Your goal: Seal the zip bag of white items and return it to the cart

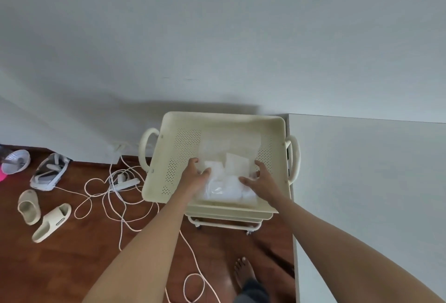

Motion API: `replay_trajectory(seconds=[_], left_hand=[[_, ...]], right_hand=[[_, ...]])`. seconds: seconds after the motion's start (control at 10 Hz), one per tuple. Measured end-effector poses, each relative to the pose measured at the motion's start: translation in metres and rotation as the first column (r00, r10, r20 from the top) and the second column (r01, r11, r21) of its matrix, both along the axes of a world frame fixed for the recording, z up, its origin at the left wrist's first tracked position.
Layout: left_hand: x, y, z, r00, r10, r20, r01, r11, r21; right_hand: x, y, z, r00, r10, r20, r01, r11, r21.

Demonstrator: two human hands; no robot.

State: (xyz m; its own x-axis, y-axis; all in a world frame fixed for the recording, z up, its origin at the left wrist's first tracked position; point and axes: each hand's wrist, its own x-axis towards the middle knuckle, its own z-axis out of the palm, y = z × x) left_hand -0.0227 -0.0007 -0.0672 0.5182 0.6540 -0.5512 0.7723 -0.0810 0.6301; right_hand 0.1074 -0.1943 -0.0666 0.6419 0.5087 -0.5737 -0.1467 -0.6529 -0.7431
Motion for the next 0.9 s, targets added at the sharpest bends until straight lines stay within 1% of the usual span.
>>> replay_trajectory(seconds=[0.1, 0.3, 0.4, 0.5, 0.6, 0.7, 0.8, 0.9], left_hand=[[-0.002, 0.001, -0.011, 0.998, -0.024, -0.051, 0.023, 1.000, -0.015], [0.000, -0.003, -0.016, 0.999, -0.029, -0.041, 0.028, 0.999, -0.016], [0.002, -0.003, -0.008, 0.996, -0.064, -0.067, 0.067, 0.997, 0.046], [0.004, -0.006, 0.009, 0.986, -0.111, -0.125, 0.133, 0.974, 0.182], [0.011, -0.006, 0.029, 0.963, -0.194, -0.187, 0.250, 0.903, 0.349], [0.020, -0.007, 0.056, 0.939, -0.257, -0.228, 0.338, 0.813, 0.474], [0.031, -0.013, 0.081, 0.938, -0.273, -0.216, 0.348, 0.739, 0.577], [0.045, -0.022, 0.104, 0.937, -0.282, -0.207, 0.349, 0.700, 0.623]], right_hand=[[-0.005, 0.001, -0.008, 1.000, -0.021, -0.012, 0.020, 0.999, -0.035], [-0.006, 0.004, -0.013, 1.000, -0.011, 0.011, 0.012, 0.995, -0.095], [0.000, 0.004, -0.008, 0.998, 0.046, 0.046, -0.039, 0.989, -0.145], [0.006, 0.005, 0.006, 0.985, 0.109, 0.134, -0.085, 0.981, -0.174], [0.016, 0.006, 0.027, 0.928, 0.218, 0.303, -0.158, 0.965, -0.209], [0.030, 0.004, 0.051, 0.780, 0.368, 0.507, -0.248, 0.925, -0.288], [0.045, 0.002, 0.075, 0.677, 0.383, 0.628, -0.253, 0.923, -0.291], [0.060, -0.008, 0.099, 0.582, 0.412, 0.701, -0.252, 0.911, -0.326]])
